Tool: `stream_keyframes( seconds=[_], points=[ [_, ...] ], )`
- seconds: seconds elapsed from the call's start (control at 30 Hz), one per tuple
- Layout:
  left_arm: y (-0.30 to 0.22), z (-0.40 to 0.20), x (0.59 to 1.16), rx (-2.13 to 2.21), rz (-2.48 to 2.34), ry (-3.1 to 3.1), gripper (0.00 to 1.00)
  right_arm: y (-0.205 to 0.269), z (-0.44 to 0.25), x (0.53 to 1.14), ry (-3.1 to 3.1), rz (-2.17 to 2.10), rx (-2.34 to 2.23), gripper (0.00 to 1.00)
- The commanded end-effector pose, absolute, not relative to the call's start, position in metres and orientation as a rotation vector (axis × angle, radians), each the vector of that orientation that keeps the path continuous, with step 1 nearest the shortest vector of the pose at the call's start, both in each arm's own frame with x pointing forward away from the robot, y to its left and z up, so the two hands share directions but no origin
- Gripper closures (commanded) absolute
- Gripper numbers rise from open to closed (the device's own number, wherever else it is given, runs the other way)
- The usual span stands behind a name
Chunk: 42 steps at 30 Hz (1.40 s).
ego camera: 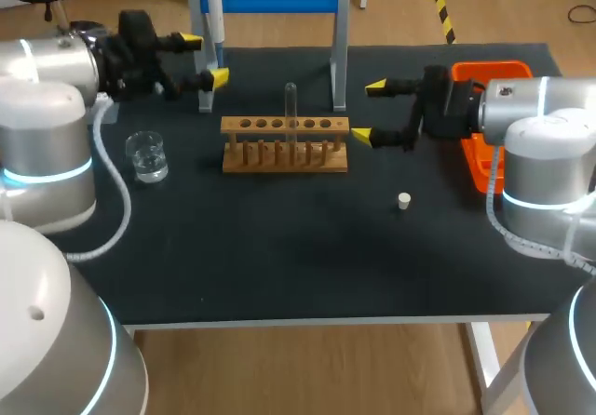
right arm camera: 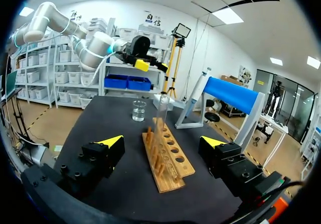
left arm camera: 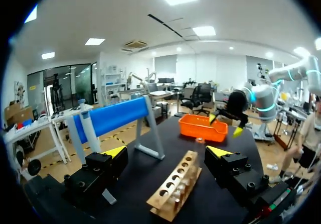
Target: Invert the test tube, pick up the pipette, mount the tip to pipette, aspirate from beaker and dispense into the tube, eject the tip, return the pipette, and cap with the stopper.
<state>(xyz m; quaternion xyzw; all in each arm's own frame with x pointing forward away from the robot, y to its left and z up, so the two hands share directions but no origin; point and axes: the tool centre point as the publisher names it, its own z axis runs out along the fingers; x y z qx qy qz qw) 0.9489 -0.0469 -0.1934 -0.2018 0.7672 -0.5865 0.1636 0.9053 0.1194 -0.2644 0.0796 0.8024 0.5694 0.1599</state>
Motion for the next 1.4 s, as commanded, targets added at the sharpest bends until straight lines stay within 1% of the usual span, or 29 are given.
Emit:
stream_keyframes(
  seconds=[0.03, 0.57, 1.23, 1.4],
  points=[
    [-0.042, -0.203, 0.931, -0.514, -1.688, 2.217, 0.00, 0.119, -0.264, 0.905, 2.293, 1.627, 0.227, 0.00],
    [-0.045, -0.236, 0.918, -0.533, -1.626, 2.319, 0.00, 0.119, -0.264, 0.905, 2.293, 1.627, 0.227, 0.00],
    [-0.045, -0.238, 0.916, -0.541, -1.598, 2.326, 0.00, 0.119, -0.264, 0.905, 2.293, 1.627, 0.227, 0.00],
    [-0.045, -0.238, 0.916, -0.541, -1.598, 2.326, 0.00, 0.131, -0.262, 0.907, 2.306, 1.722, 0.110, 0.00]
  ],
)
